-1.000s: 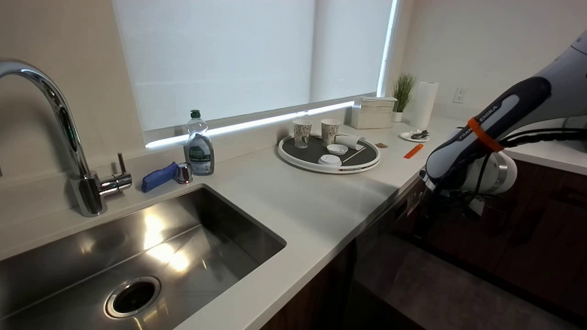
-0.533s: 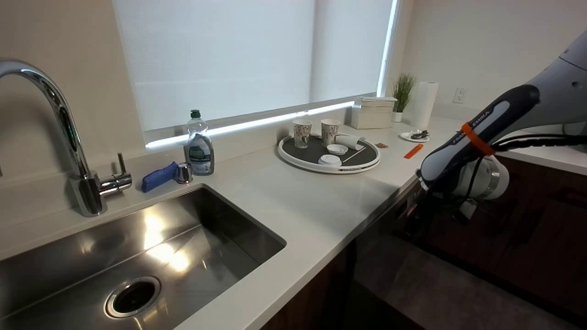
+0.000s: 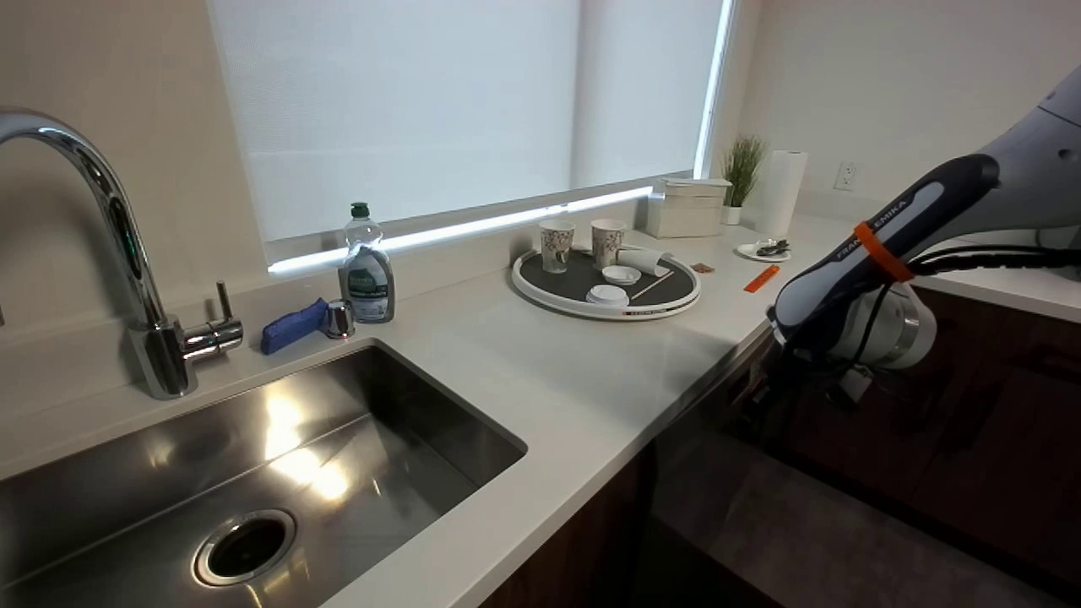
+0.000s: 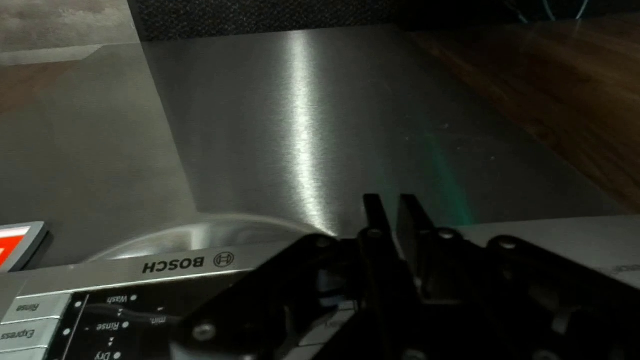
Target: Press a button the dishwasher
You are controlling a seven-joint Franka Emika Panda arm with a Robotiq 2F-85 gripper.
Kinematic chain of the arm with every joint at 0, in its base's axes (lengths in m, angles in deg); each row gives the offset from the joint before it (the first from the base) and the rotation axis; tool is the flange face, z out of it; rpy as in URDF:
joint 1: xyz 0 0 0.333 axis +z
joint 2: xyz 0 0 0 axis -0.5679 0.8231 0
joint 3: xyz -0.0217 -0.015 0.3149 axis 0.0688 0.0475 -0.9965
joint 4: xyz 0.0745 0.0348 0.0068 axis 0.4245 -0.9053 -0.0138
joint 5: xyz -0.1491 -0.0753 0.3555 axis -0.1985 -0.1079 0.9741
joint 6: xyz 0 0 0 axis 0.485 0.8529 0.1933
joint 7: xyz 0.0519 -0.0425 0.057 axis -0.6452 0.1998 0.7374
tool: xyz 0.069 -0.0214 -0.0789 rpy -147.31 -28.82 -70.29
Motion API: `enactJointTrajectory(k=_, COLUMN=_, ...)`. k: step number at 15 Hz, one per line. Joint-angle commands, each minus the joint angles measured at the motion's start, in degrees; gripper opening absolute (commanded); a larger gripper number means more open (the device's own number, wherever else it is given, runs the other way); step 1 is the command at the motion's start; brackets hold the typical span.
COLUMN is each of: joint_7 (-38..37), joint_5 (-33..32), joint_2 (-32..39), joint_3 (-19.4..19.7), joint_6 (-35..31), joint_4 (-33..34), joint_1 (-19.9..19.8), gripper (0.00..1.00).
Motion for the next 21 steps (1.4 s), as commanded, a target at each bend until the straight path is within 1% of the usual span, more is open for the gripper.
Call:
enactJointTrajectory(k=1, joint_7=0.61, joint_5=1.71, joint_2=1.47, joint_3=-4.23, joint_6=-3.26, joint_4=0.09, joint_1=-3.68, gripper=0.0)
enactJointTrajectory(k=7, joint_7=0.06, joint_5=0.47, joint_2=3.04, joint_3=-7.9, joint_6=-5.9, joint_4=0.16, joint_1=-7.37, gripper=0.0)
enactJointTrajectory(k=13, joint_7=-0.48, joint_5=-0.26, joint_2=4.17, joint_3=-9.37, joint_6=-6.19, joint_4=0.24, joint_1=-8.97, gripper=0.0)
enactJointTrajectory(k=18, joint_7=-0.99, joint_5=-0.25, joint_2=4.94, joint_3=-10.93, joint_6=-7.74, joint_4=0.57, joint_1=-10.71, gripper=0.0)
enactJointTrajectory(k=21, joint_7=-2.03, joint_5=-1.61, joint_2=5.47, joint_3=-11.45, joint_6=-8.55, joint_4=0.87, joint_1=-11.41, gripper=0.0)
